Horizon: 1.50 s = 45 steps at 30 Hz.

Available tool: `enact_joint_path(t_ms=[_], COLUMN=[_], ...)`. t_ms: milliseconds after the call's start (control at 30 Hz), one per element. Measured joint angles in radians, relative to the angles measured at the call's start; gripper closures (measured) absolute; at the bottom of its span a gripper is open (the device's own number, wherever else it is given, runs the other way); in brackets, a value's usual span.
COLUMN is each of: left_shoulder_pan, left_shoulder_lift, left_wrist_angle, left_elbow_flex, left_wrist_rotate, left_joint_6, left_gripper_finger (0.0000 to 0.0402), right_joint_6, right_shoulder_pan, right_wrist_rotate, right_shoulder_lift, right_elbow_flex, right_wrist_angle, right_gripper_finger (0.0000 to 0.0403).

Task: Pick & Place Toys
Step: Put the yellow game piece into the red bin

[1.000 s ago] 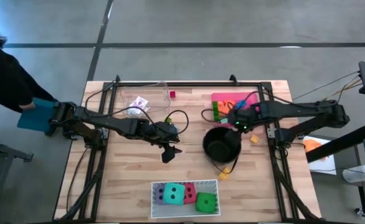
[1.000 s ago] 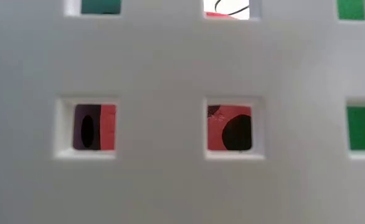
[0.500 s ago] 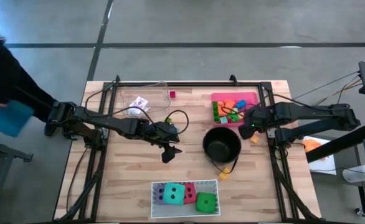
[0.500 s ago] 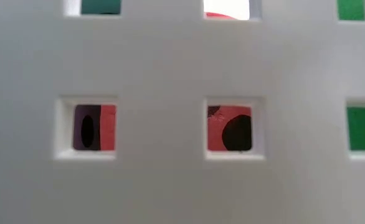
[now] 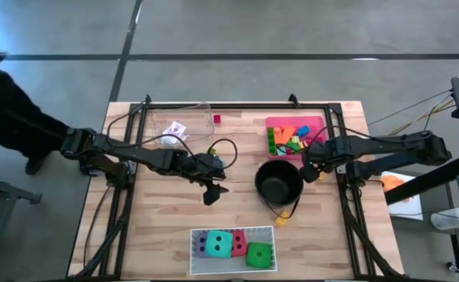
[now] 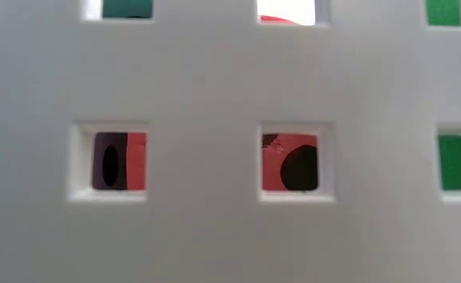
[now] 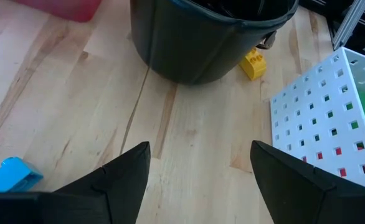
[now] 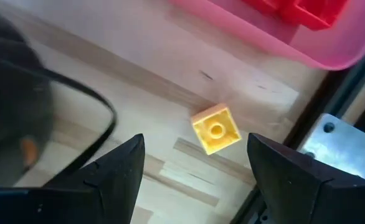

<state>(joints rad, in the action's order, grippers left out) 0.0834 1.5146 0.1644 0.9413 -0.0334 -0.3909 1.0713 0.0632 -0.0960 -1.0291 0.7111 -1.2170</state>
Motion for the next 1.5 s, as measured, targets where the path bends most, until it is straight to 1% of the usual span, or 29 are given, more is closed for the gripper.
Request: enact_joint_path(t_ms=[67, 167, 333, 500, 700, 833, 1067, 1200, 1267, 1400, 1500], left_shoulder_pan=[0.0, 0.0, 0.0, -0.001, -0.001, -0.001, -0.001, -0.001, -0.001, -0.001, -0.001], left_shoulder_lift=[0.0, 0.0, 0.0, 0.0, 0.0, 0.0, 0.0, 0.0, 0.0, 0.0, 0.0], left_wrist_angle=[0.003, 0.007, 0.009, 0.017, 0.022, 0.022, 0.021, 0.021, 0.021, 0.021, 0.021], left_elbow_flex=[0.0, 0.0, 0.0, 0.0, 0.0, 0.0, 0.0, 0.0, 0.0, 0.0, 0.0], left_wrist_rotate=[0.0, 0.0, 0.0, 0.0, 0.0, 0.0, -0.001, -0.001, -0.001, -0.003, -0.016], left_joint_6=[-0.001, -0.002, -0.003, -0.005, -0.01, -0.01, -0.009, -0.009, -0.009, -0.007, -0.007], left_gripper_finger=[0.0124, 0.0123, 0.0123, 0.0123, 0.0123, 0.0123, 0.0123, 0.0123, 0.0123, 0.0123, 0.0123], right_joint_6=[0.001, -0.007, -0.058, -0.093, -0.055, 0.006, 0.241, 0.446, 0.577, 0.867, 0.996], right_shoulder_pan=[0.012, 0.035, 0.08, 0.081, 0.082, 0.092, 0.115, 0.114, 0.109, 0.062, 0.036], right_wrist_rotate=[0.012, 0.017, 0.028, 0.045, 0.044, 0.064, 0.071, 0.061, 0.009, -0.107, -0.139], right_shoulder_lift=[0.0, -0.022, -0.061, -0.08, -0.054, -0.043, -0.045, -0.045, -0.045, -0.05, -0.067], right_elbow_flex=[-0.02, -0.016, -0.018, -0.011, -0.012, -0.012, -0.012, -0.013, -0.013, -0.015, -0.015], right_wrist_angle=[0.015, 0.018, 0.025, 0.064, 0.053, 0.055, 0.081, 0.079, 0.073, 0.078, 0.078], right_gripper_finger=[0.0127, 0.0133, 0.0167, 0.0199, 0.0206, 0.0206, 0.0206, 0.0206, 0.0206, 0.0206, 0.0206])
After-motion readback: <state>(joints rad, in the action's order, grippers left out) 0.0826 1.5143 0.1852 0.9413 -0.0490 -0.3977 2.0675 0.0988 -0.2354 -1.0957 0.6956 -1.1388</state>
